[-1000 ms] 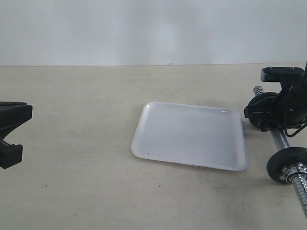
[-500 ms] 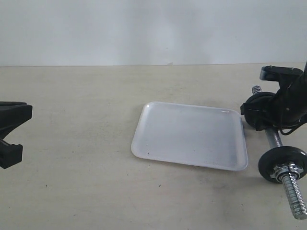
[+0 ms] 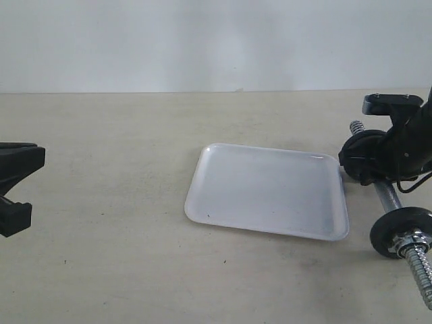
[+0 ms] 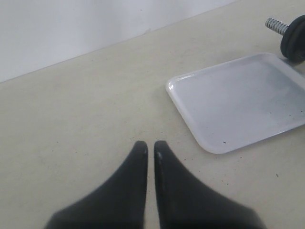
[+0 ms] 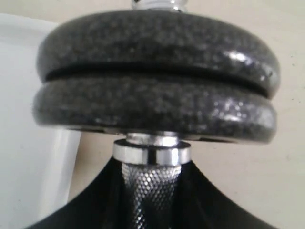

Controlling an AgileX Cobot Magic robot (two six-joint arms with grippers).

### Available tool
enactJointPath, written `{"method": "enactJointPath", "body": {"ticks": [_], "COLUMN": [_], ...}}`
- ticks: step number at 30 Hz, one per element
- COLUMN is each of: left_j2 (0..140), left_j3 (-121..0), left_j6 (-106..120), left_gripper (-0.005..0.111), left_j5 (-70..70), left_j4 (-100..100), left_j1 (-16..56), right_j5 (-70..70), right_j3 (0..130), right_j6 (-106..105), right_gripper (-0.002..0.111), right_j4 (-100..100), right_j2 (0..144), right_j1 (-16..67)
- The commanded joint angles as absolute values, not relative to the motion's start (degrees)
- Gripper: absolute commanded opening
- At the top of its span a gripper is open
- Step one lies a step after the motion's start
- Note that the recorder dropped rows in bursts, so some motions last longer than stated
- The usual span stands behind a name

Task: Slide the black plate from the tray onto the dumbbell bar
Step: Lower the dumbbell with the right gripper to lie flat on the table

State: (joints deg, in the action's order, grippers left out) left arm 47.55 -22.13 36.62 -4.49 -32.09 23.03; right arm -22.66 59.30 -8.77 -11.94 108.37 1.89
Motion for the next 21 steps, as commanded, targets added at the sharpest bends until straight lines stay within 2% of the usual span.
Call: {"method": "enactJointPath", "body": {"ticks": [1, 3, 6, 7, 19, 21], "left_j2": [47.3, 47.3, 47.3, 47.3, 47.3, 47.3], "left_j3": [-21.8, -21.8, -21.8, -21.8, -21.8, -21.8], "left_j6": [36.7, 36.7, 36.7, 36.7, 36.7, 36.7], "left_gripper": [0.004, 0.004, 0.004, 0.004, 0.004, 0.004], "left_j5": [-4.0, -4.0, -4.0, -4.0, -3.9, -3.9], "left_j4": [-32.5, -32.5, -32.5, -32.5, -32.5, -32.5], "left_j1": [22.9, 22.9, 22.9, 22.9, 22.9, 22.9], "right_j5": [-20.2, -20.4, -20.0, -20.0, -22.1, -23.0], "right_j3": [60.7, 60.7, 60.7, 60.7, 60.7, 60.7], "right_j6": [-10.0, -10.0, -10.0, -10.0, -10.0, -10.6], "right_gripper": [0.000, 0.008, 0.040, 0.044, 0.045, 0.053], "right_j4": [-11.7, -11.9, -13.2, -13.2, -13.2, -13.2], "right_j2": [106.7, 106.7, 106.7, 106.7, 106.7, 106.7], "right_j1": [1.8, 1.8, 1.8, 1.8, 1.8, 1.8]}}
